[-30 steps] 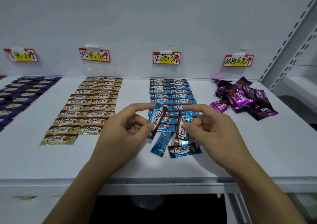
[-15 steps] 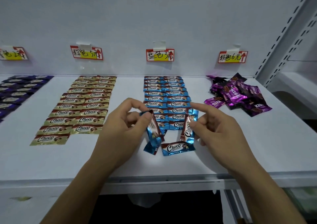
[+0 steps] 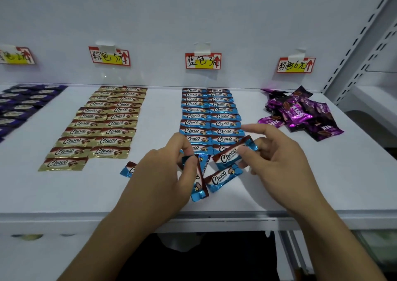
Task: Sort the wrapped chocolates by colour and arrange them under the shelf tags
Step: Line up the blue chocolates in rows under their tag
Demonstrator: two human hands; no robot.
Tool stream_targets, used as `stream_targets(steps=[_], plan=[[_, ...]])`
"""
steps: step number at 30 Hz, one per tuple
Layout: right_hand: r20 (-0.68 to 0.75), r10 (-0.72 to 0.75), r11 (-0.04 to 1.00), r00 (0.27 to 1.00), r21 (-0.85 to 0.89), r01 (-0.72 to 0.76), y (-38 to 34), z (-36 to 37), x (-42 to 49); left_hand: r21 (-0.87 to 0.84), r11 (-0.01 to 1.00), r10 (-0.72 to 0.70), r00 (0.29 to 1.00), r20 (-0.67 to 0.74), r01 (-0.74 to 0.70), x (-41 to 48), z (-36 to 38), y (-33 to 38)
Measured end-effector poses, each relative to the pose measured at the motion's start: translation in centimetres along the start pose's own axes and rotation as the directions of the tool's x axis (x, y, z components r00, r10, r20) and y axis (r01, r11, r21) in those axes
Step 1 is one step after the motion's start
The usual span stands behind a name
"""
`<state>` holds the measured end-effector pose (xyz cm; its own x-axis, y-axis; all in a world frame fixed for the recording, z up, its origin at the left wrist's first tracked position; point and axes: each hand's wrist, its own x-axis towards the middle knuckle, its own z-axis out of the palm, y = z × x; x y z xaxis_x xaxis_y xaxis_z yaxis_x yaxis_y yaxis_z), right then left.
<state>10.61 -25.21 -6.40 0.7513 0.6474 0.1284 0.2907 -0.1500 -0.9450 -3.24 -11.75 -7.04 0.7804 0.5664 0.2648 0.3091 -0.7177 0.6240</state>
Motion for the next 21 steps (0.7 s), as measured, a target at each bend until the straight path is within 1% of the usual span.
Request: stream_targets(steps=[4,6,8,9,10,11,12,13,14,16,18,19,21], plan=[[-0.024,-0.016,1.0,1.0,0.004,0.017,-0.1,-0.2,-0.1,-0.061,0.998,0.016,0.993,0.12,-0.009,-0.4,0.0,0.5],[-0.014,-0.023,1.0,1.0,0.008,0.023,0.0,-0.1,0.0,-0.086,0.996,0.018,0.988,0.151,-0.005,-0.4,0.1,0.3],[-0.019,-0.007,1.0,1.0,0.024,0.007,0.2,0.0,0.0,-0.2,0.98,0.031,0.983,0.18,0.005,-0.4,-0.2,0.4],[-0.03,0.0,1.0,1.0,0.021,0.001,0.3,0.0,0.0,-0.254,0.967,0.058,0.984,0.167,-0.014,-0.3,-0.3,0.5],[-0.041,0.001,1.0,0.999,0.009,0.0,0.3,0.0,0.1,-0.281,0.958,0.091,0.989,0.117,-0.055,-0.1,-0.5,0.5],[-0.052,-0.006,1.0,0.999,-0.009,0.005,0.3,-0.1,0.1,-0.279,0.955,0.114,0.992,0.046,-0.097,0.1,-0.6,0.3],[-0.062,-0.015,0.999,0.998,-0.033,0.013,0.3,-0.2,0.1,-0.288,0.952,0.103,0.994,-0.026,-0.106,0.3,-0.8,0.1],[-0.069,-0.025,0.998,0.997,-0.055,0.021,0.4,-0.3,0.2,-0.323,0.943,0.058,0.996,-0.072,-0.078,0.5,-0.9,-0.1],[-0.069,-0.029,0.997,0.997,-0.069,0.024,0.4,-0.5,0.2,-0.378,0.925,0.001,0.997,-0.081,-0.031,0.7,-1.0,-0.2],[-0.04,-0.023,0.998,0.999,-0.064,0.021,0.2,-0.7,0.2,-0.415,0.908,-0.081,0.996,-0.047,0.055,0.9,-1.1,-0.6],[0.045,-0.028,0.998,0.999,-0.049,0.03,0.0,-0.6,0.2,-0.349,0.934,-0.107,0.992,-0.065,0.078,0.9,-0.9,-1.4],[0.107,-0.033,0.998,0.994,-0.052,0.039,-0.1,-0.4,0.1,-0.278,0.959,-0.096,0.99,-0.104,0.063,0.9,-0.8,-1.8],[0.23,-0.028,0.995,0.973,-0.086,0.049,-0.2,0.1,-0.2,-0.072,0.997,-0.033,0.983,-0.183,0.02,0.7,-0.6,-2.3]])
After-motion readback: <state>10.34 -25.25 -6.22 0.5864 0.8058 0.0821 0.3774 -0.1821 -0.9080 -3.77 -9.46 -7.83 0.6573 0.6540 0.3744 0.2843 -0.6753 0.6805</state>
